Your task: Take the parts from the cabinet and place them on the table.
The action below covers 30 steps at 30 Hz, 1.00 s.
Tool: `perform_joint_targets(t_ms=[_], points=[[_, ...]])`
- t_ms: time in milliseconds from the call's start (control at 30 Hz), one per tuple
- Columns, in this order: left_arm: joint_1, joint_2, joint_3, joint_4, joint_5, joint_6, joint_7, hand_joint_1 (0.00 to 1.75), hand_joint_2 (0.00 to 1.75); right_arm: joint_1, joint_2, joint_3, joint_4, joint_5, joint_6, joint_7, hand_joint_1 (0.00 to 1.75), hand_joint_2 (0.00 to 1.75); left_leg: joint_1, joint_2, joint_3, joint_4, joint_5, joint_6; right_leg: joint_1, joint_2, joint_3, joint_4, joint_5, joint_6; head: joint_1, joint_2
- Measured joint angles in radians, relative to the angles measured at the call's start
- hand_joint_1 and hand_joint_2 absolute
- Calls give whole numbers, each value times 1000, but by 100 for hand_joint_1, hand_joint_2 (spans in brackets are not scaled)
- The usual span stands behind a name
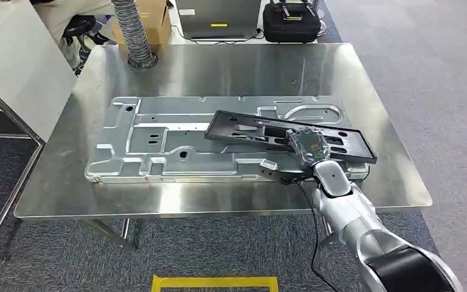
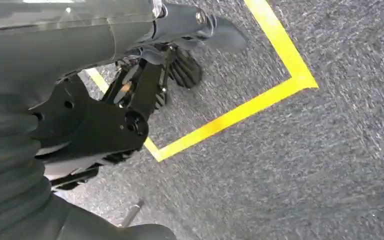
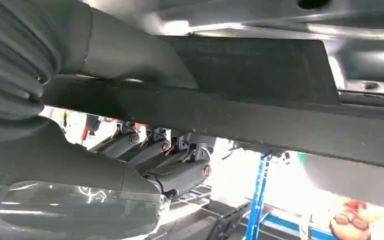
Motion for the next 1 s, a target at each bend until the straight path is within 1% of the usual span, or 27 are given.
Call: perform_joint_targets(t_ms=[33, 67, 100, 133, 167, 200, 233, 267, 300, 333, 367, 433, 467, 500, 533, 600, 633, 667, 700, 733, 767, 800, 833, 900, 933, 967, 1000], points=[[-2, 0, 0, 0, 0, -1, 0, 0, 175, -1, 0, 0, 3, -1, 2, 0, 175, 175, 0, 1, 0, 0, 0, 1, -4, -1, -36, 73, -41, 5, 1, 0], [-2, 0, 0, 0, 0, -4, 0, 0, 175, 1, 0, -2, 6, -2, 10, 0, 175, 175, -1, 2, 0, 1, -1, 3, -8, -1, -79, 162, -80, 10, 1, 0], [-2, 0, 0, 0, 0, -10, 0, 0, 175, 4, 0, -4, 11, -6, 17, -2, 175, 175, -1, 2, 0, 1, -2, 3, -11, -2, -122, 242, -109, 13, 0, 0], [-1, 0, 0, 0, 0, -14, 0, 0, 175, 5, 0, -7, 14, -9, 21, -4, 175, 175, -1, 2, 0, 2, -3, 3, -14, -2, -147, 287, -115, 16, 1, 0], [-1, 0, -1, 0, 0, -19, 0, 0, 175, 5, 0, -9, 18, -11, 28, -5, 175, 175, 0, 2, 1, 3, -4, 2, -18, -2, -147, 278, -93, 18, 1, 0], [0, 0, -2, 0, 0, -22, 0, 0, 175, 3, 0, -11, 20, -13, 32, -7, 175, 175, 1, 1, 4, 5, -7, 1, -21, -3, -122, 224, -55, 19, 1, 0], [0, -1, -2, 0, 0, -27, 0, 0, 175, 0, 0, -13, 21, -14, 38, -7, 175, 175, 1, -1, 8, 7, -10, -3, -24, -3, -79, 134, -7, 19, 1, 0], [-1, -1, -3, 0, 0, -33, 0, 0, 175, -3, 0, -15, 23, -15, 42, -10, 175, 175, 1, -2, 12, 10, -14, -8, -27, -6, -24, 24, 40, 19, 1, 0], [-1, -1, -5, 0, 0, -36, 0, 0, 175, -6, 0, -15, 24, -15, 45, -11, 0, 0, -1, -3, 11, 12, -18, -13, -27, -8, 0, -30, 35, 17, 1, 0], [-3, -1, -6, 0, 0, -36, -2, 0, 175, -8, 2, -16, 26, -15, 47, -12, 0, 0, -5, -4, 9, 14, -20, -19, -19, -6, -1, -33, 40, 10, -1, 0], [-3, -1, -7, 0, -2, -36, -3, 0, 175, -6, 2, -16, 28, -14, 52, -11, 0, 0, -3, -5, 10, 13, -19, -24, -16, -5, -2, -30, 38, 6, 0, 0], [-1, -1, -8, 0, -2, -37, -3, 0, 175, -4, 2, -19, 35, -14, 52, -11, 0, 0, -1, -5, 11, 9, -18, -36, -11, -4, -3, -30, 39, -7, 0, 0], [-1, -1, -8, 0, -2, -38, -3, 0, 175, -5, 2, -20, 35, -12, 52, -11, 0, 0, -1, -5, 11, 11, -22, -42, -19, -4, -1, -37, 44, -14, -1, 0], [0, -1, -8, 0, -2, -43, -4, 0, 0, -8, 4, -24, 35, -10, 52, -10, 0, 0, 2, -2, -1, 43, -45, -46, -21, -7, 3, -41, 45, -23, -1, 0], [-1, -1, -8, 0, -2, -45, -5, 0, 0, -10, 4, -27, 36, -10, 52, -9, 0, 0, 2, -2, -28, 104, -82, -47, -20, -7, 4, -41, 44, -27, -4, 0], [1, -1, -8, 0, -2, -49, -3, 0, 0, -11, 5, -34, 37, -8, 53, -5, 0, 0, 3, -2, -108, 272, -155, -52, -16, -7, 4, -40, 42, -31, -5, 0], [3, -2, -8, 0, -2, -49, -3, 0, 0, -12, 4, -36, 39, -8, 53, -5, 0, 0, 3, -2, -135, 324, -166, -52, -14, -7, 4, -39, 41, -32, -5, 0], [5, -2, -8, 0, -2, -49, -3, 0, 0, -13, 4, -39, 40, -7, 53, -5, 0, 0, 3, -2, -141, 329, -153, -52, -13, -6, 6, -38, 39, -33, -5, 0], [5, -1, -8, 0, -2, -50, -3, 0, 0, -14, 4, -40, 40, -7, 53, -5, 0, 0, 2, -2, -125, 292, -121, -50, -13, -4, 8, -37, 38, -31, -5, 0], [5, -1, -8, 0, -2, -50, -3, 0, 0, -15, 4, -41, 41, -7, 53, -5, 0, 0, 2, -2, -90, 214, -75, -46, -13, -3, 11, -35, 35, -29, -5, 0], [4, -1, -9, 0, -2, -50, -3, 0, 0, -15, 4, -42, 42, -8, 56, -6, 0, 0, 2, -2, -45, 117, -27, -40, -13, -2, 15, -34, 32, -26, -5, 0], [3, -1, -9, 0, -2, -50, -3, 0, 0, -16, 4, -44, 42, -10, 60, -11, 0, 0, 2, -2, -14, 43, -5, -33, -12, -2, 18, -34, 29, -23, -5, 0], [2, -1, -9, 0, -2, -50, -3, 0, 0, -17, 3, -47, 42, -13, 67, -17, 0, 0, -4, -2, -2, 22, -17, -31, -5, -1, 15, -30, 27, -17, -5, 0], [2, -1, -10, 0, -3, -51, -3, 0, 0, -18, 3, -57, 42, -28, 89, -35, 0, 0, -3, -4, -5, 25, -17, -25, -7, -1, 12, -33, 29, -6, -4, 0], [3, -1, -10, 0, -3, -51, -3, 0, 0, -18, 3, -61, 42, -34, 97, -41, 0, 0, -6, -5, -6, 24, -17, -19, -8, -2, 13, -35, 30, -1, -4, 0], [3, -2, -10, 0, -3, -51, -3, 0, 0, -20, 3, -66, 41, -40, 103, -49, 0, 0, -2, -4, -2, 15, -12, -11, -7, -1, 15, -36, 29, 7, -5, 0], [3, -2, -11, 0, -3, -52, -3, 0, 0, -22, 2, -71, 39, -45, 110, -57, 0, 0, 2, -3, 2, 9, -8, -6, -12, -2, 10, -18, 13, 11, -3, 0]])
